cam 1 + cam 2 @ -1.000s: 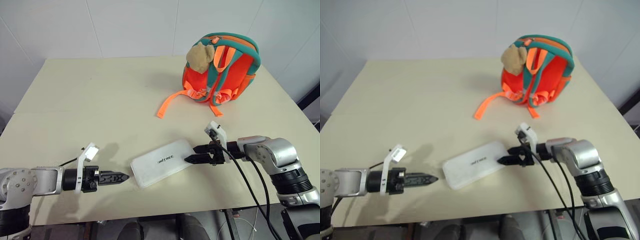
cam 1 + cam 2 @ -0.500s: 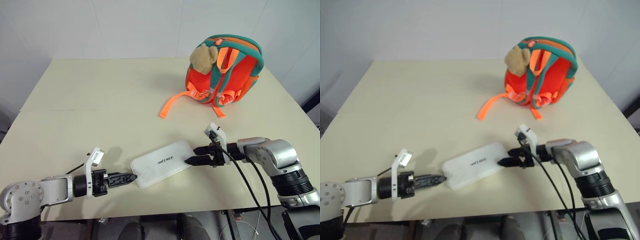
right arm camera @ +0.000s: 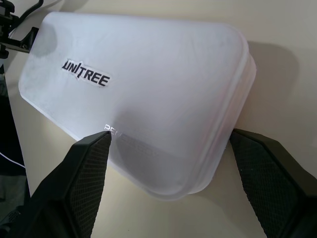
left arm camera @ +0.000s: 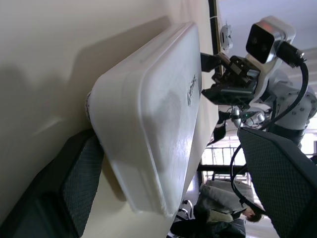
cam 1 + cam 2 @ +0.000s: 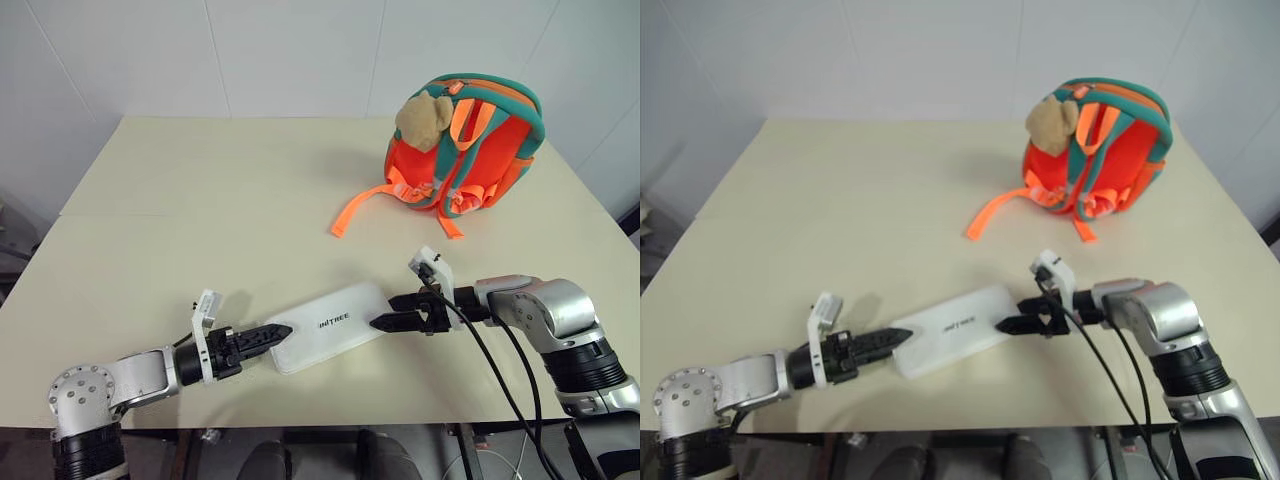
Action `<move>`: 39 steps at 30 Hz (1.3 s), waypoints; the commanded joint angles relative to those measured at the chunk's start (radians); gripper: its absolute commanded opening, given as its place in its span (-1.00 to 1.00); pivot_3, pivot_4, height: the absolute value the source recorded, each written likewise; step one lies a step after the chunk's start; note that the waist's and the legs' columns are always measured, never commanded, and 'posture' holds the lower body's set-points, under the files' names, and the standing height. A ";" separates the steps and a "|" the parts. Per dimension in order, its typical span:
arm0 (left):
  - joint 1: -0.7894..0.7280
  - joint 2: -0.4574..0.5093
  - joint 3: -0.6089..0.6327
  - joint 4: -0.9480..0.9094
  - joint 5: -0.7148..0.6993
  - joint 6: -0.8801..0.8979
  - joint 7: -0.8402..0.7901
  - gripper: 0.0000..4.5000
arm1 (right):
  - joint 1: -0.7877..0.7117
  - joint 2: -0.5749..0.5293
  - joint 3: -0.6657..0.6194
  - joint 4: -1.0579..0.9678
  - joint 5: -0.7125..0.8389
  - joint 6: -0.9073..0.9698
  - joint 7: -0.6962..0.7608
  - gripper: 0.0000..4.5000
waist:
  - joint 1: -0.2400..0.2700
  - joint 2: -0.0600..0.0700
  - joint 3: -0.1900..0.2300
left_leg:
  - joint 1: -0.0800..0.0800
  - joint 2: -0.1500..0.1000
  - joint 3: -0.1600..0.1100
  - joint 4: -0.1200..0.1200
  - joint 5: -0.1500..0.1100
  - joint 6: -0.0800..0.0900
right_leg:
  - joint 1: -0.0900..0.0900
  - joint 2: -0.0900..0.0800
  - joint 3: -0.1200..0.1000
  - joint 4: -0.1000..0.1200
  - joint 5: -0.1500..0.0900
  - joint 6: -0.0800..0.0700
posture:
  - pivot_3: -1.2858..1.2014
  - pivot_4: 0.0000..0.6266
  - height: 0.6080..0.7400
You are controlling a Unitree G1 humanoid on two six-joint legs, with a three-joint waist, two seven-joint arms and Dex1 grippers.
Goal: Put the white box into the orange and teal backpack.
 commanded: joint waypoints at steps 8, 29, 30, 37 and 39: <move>0.004 0.086 -0.213 0.026 -0.267 -0.211 0.167 0.99 | -0.005 -0.001 -0.025 -0.040 0.018 0.003 -0.006 1.00 | -0.002 0.000 0.000 | 0.000 0.000 0.000 0.000 0.000 0.000 | 0.000 0.000 0.000 -0.001 0.000 0.000 | 0.03 -0.52 1.00; -0.067 0.338 -0.272 -0.007 -0.241 -0.241 -0.137 -0.43 | -0.033 -0.072 -0.203 0.078 0.004 -0.128 -0.007 1.00 | -0.021 0.000 0.001 | -0.002 0.000 0.001 -0.001 0.000 0.000 | 0.000 0.000 0.000 -0.003 -0.001 -0.003 | 0.03 -0.52 1.00; -0.065 0.360 -0.264 -0.017 -0.199 -0.235 -0.196 -0.43 | -0.041 -0.085 -0.215 0.103 -0.003 -0.151 -0.002 1.00 | -0.021 0.000 0.002 | -0.003 0.000 0.001 -0.001 0.000 0.000 | -0.001 0.001 -0.001 -0.004 -0.002 -0.003 | 0.03 -0.52 1.00; -0.051 0.454 -0.214 0.022 0.102 -0.297 -0.534 -0.43 | -0.224 -0.162 -0.303 0.443 -0.092 -0.423 0.035 1.00 | -0.030 0.001 0.002 | -0.001 0.001 0.004 -0.008 0.000 0.001 | -0.002 0.002 0.000 -0.008 -0.003 -0.005 | 0.03 -0.52 1.00; -0.053 0.448 -0.213 0.033 0.162 -0.313 -0.578 -0.43 | -0.272 -0.157 -0.300 0.523 -0.122 -0.492 0.045 1.00 | -0.030 0.001 0.002 | -0.002 0.002 0.005 -0.010 0.000 0.001 | -0.005 0.004 0.000 -0.007 -0.001 -0.001 | 0.03 -0.52 1.00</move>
